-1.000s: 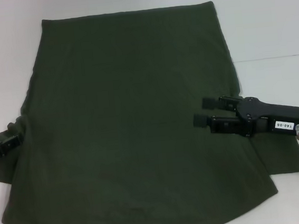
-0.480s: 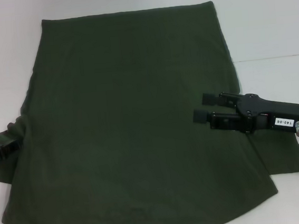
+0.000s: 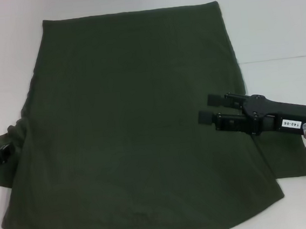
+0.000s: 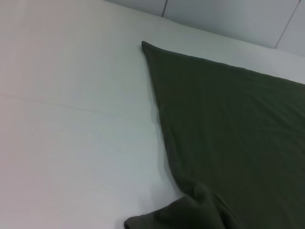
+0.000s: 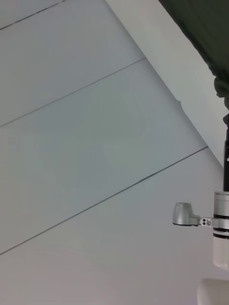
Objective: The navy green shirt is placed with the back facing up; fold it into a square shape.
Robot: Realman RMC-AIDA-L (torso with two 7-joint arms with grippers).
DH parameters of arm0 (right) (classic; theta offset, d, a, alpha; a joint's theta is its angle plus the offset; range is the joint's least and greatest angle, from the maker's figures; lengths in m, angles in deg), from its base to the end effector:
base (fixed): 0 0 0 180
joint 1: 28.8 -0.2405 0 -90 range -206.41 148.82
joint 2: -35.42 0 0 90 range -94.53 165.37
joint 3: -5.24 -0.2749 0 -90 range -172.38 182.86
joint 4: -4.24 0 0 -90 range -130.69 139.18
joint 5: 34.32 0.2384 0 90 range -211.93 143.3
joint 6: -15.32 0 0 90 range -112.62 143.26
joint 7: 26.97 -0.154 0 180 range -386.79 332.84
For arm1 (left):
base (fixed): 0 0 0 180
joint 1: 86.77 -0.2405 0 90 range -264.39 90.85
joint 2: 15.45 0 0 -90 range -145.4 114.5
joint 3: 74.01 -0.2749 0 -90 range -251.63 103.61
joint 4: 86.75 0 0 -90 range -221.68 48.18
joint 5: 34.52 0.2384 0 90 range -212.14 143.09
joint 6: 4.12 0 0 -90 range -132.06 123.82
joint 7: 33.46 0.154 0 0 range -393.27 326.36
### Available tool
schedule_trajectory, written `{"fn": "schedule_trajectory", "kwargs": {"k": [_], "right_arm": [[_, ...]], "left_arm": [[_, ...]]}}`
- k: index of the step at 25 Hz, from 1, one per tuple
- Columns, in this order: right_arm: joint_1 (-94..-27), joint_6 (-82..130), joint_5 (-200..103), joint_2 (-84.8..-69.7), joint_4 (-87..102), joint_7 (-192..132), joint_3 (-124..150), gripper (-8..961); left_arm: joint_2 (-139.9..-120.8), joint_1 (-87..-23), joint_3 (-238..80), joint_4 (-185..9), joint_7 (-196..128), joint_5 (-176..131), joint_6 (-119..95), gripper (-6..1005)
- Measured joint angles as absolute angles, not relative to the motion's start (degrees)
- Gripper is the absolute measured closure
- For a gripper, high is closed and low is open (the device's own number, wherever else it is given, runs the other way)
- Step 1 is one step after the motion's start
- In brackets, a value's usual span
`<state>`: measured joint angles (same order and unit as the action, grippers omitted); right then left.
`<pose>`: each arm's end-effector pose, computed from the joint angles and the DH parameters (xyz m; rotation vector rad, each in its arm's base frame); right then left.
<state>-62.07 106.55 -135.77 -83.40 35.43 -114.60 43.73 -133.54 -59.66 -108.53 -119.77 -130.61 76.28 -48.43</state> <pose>0.2552 0.3799 -0.0133 -2.5902 0.8512 1.1096 -0.4139 0.4055 0.0282 -1.7900 -1.2324 -0.4312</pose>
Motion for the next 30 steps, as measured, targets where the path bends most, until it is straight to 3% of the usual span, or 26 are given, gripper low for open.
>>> {"fn": "schedule_trajectory", "kwargs": {"k": [3,19,30], "right_arm": [[-62.06,106.59,-135.74,-83.40,35.40,-114.59,43.73,38],[-62.10,106.55,-135.63,-83.50,35.36,-114.54,43.73,38],[-62.53,105.68,-135.45,-84.06,35.35,-114.54,43.28,39]], "left_arm": [[-133.61,-59.65,-108.55,-119.79,-130.63,76.31,-48.49,675],[-133.38,-59.74,-108.12,-120.39,-130.67,76.48,-47.03,981],[-131.16,-58.41,-108.57,-120.84,-130.41,76.87,-43.49,981]]}}
